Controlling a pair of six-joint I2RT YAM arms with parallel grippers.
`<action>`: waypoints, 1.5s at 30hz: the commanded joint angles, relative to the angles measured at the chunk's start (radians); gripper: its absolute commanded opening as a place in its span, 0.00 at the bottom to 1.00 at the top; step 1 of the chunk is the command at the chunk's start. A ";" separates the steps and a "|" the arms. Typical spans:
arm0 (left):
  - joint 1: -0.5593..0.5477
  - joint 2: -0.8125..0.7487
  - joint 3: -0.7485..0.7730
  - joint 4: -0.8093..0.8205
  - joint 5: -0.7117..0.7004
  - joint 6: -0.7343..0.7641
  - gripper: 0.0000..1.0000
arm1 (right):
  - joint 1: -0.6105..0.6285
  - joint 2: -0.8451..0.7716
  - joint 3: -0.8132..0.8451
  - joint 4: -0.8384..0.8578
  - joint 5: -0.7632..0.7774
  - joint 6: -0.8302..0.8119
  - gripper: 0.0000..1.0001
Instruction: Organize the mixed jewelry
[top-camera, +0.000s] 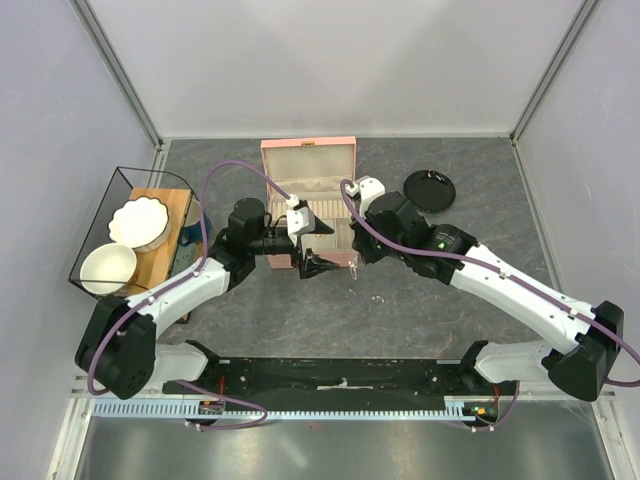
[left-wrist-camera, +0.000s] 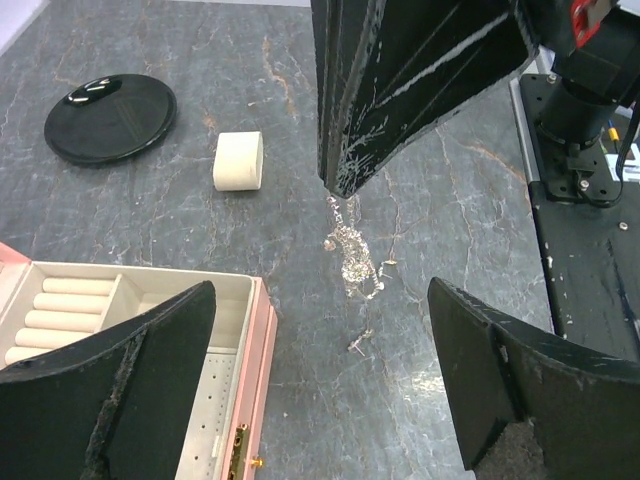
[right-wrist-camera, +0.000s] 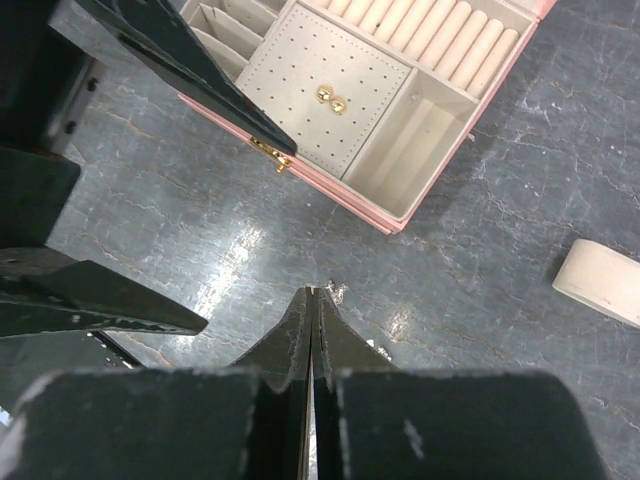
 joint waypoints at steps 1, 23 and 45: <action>-0.008 0.022 -0.019 0.131 0.059 0.081 0.94 | 0.015 0.007 0.056 0.034 -0.012 -0.013 0.00; -0.020 0.109 0.004 0.163 0.152 0.097 0.73 | 0.059 0.001 0.050 0.033 0.011 -0.021 0.00; -0.039 0.148 0.028 0.139 0.158 0.106 0.57 | 0.078 -0.007 0.046 0.033 0.025 -0.021 0.00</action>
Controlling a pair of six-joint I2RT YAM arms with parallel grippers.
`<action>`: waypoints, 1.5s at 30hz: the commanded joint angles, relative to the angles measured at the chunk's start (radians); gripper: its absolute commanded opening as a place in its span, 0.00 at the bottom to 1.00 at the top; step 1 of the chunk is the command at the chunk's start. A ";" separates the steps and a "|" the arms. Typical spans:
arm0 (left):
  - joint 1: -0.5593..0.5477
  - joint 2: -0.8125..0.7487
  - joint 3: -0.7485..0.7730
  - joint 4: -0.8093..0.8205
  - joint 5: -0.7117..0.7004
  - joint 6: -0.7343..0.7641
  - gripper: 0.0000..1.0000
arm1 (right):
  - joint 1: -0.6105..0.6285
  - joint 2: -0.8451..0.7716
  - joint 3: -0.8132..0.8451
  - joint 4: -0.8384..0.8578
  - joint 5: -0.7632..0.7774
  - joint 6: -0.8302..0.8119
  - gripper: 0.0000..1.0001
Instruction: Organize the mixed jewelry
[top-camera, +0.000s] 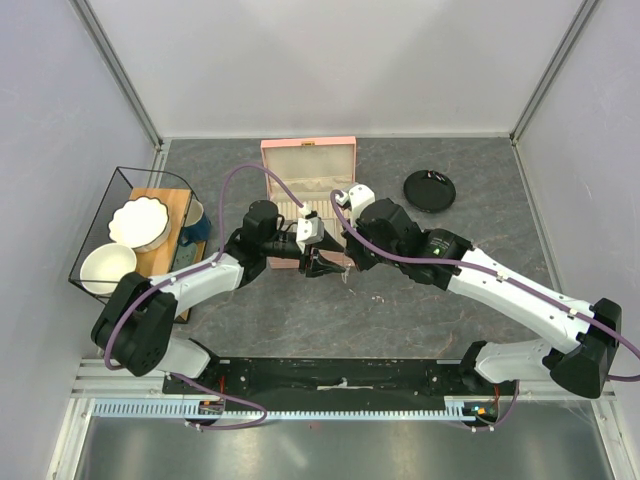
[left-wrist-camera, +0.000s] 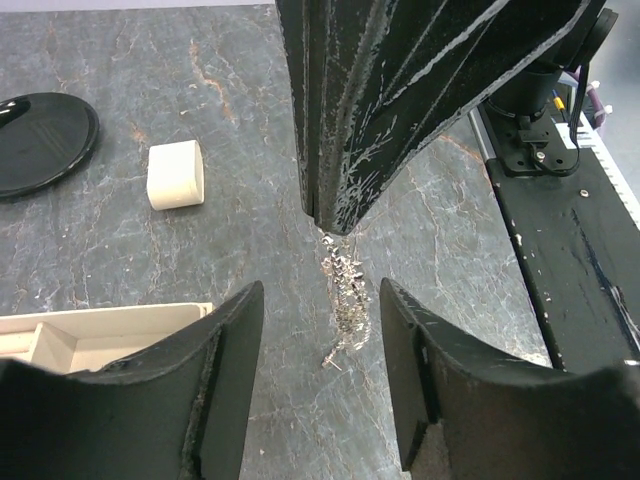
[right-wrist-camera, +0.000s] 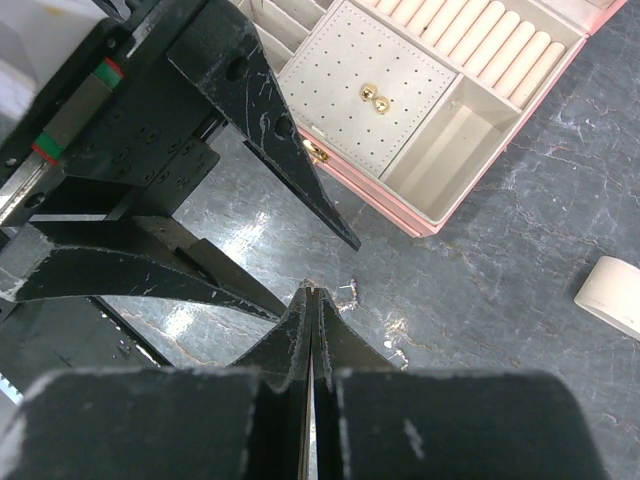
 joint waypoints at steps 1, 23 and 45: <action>-0.005 0.004 0.040 0.018 0.026 0.056 0.55 | 0.006 -0.014 0.031 0.027 0.017 -0.006 0.00; -0.005 0.004 0.055 -0.080 0.033 0.128 0.39 | 0.009 -0.038 0.008 0.020 0.033 -0.007 0.00; -0.005 0.022 0.084 -0.082 0.049 0.100 0.32 | 0.022 -0.032 0.010 0.021 0.028 -0.003 0.00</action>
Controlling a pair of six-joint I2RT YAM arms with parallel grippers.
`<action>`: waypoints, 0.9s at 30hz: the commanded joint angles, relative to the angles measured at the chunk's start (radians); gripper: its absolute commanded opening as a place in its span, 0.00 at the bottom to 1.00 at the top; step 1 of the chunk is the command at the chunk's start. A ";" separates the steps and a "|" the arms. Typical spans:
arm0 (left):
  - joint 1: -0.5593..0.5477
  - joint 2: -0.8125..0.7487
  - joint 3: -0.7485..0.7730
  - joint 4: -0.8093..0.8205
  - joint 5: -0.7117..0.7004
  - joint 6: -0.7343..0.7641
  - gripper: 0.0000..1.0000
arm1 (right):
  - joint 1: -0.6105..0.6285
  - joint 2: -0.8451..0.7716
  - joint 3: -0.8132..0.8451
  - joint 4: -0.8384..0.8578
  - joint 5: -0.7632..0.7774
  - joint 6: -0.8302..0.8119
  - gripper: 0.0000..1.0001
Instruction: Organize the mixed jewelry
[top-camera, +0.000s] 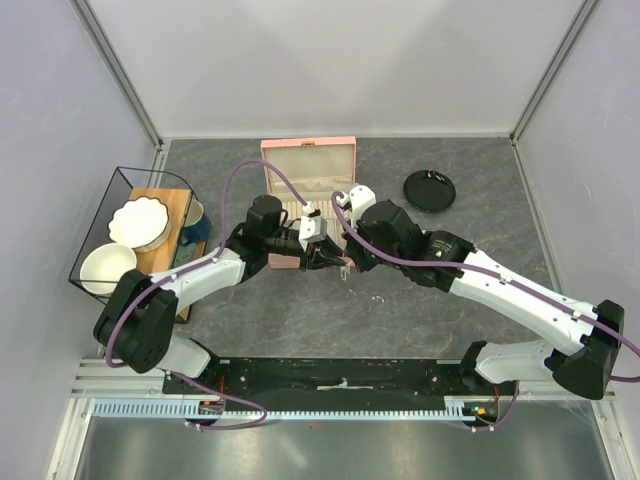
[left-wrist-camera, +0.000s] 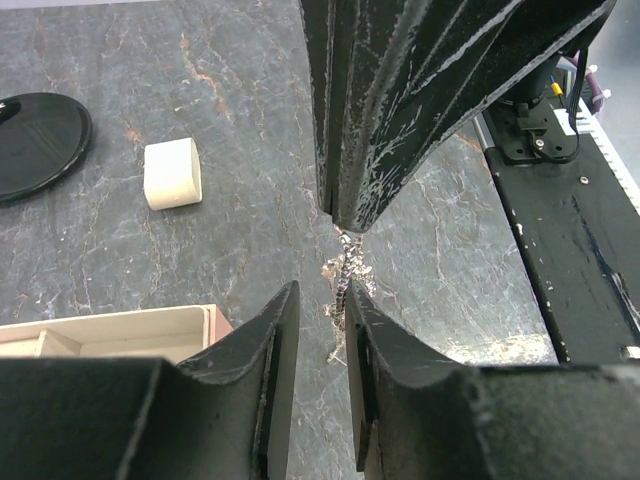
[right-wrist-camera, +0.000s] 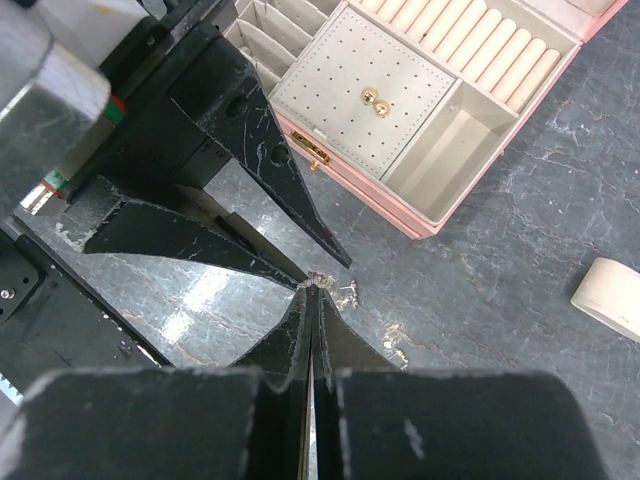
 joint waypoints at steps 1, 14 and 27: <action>-0.005 0.004 0.027 0.019 0.031 0.029 0.30 | 0.006 -0.016 0.011 0.022 0.009 -0.004 0.00; -0.004 -0.007 0.039 -0.050 0.026 0.073 0.16 | 0.005 -0.032 0.000 0.015 0.021 -0.005 0.00; -0.002 -0.024 0.056 -0.123 0.000 0.121 0.04 | 0.008 -0.050 -0.035 0.013 0.032 -0.005 0.00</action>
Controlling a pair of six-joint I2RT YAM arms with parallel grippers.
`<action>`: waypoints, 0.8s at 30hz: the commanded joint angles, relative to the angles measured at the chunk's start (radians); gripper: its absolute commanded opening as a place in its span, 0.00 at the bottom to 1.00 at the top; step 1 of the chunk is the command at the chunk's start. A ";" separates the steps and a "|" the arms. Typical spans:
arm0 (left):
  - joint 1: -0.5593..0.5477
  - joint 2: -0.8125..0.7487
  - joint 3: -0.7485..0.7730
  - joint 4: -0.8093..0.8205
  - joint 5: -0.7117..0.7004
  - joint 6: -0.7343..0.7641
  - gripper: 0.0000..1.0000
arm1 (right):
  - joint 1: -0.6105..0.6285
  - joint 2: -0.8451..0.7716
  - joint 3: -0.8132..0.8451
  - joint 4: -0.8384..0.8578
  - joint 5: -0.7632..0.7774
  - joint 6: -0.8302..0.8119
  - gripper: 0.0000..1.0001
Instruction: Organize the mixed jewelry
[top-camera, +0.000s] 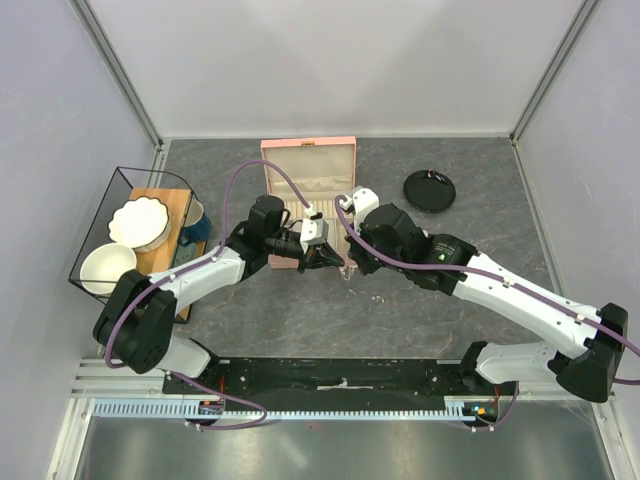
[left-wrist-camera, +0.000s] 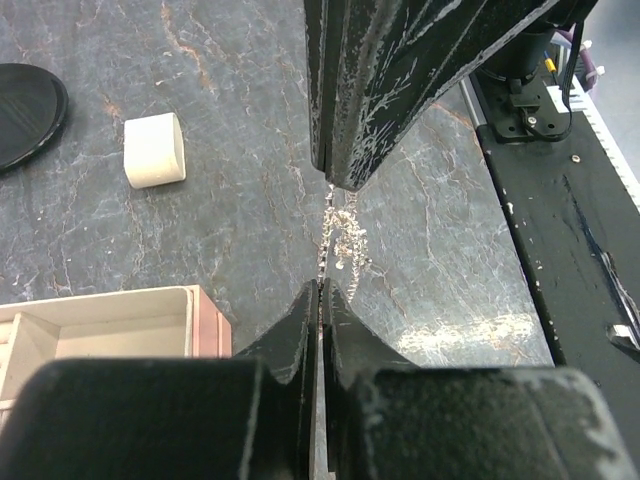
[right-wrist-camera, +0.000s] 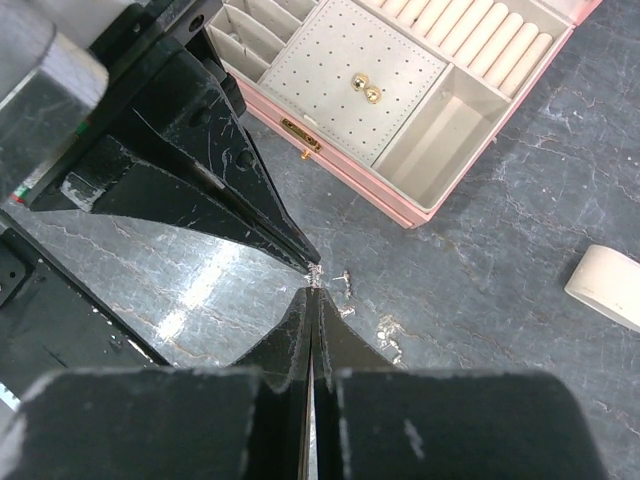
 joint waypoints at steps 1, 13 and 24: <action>-0.002 -0.025 0.040 -0.004 -0.001 0.050 0.04 | 0.005 -0.025 -0.008 0.016 0.019 -0.005 0.00; -0.002 -0.051 0.135 -0.114 -0.057 0.004 0.02 | 0.005 -0.031 -0.051 0.048 0.029 0.001 0.00; 0.003 -0.073 0.229 -0.323 -0.130 0.050 0.01 | 0.005 -0.026 -0.066 0.064 0.052 -0.004 0.00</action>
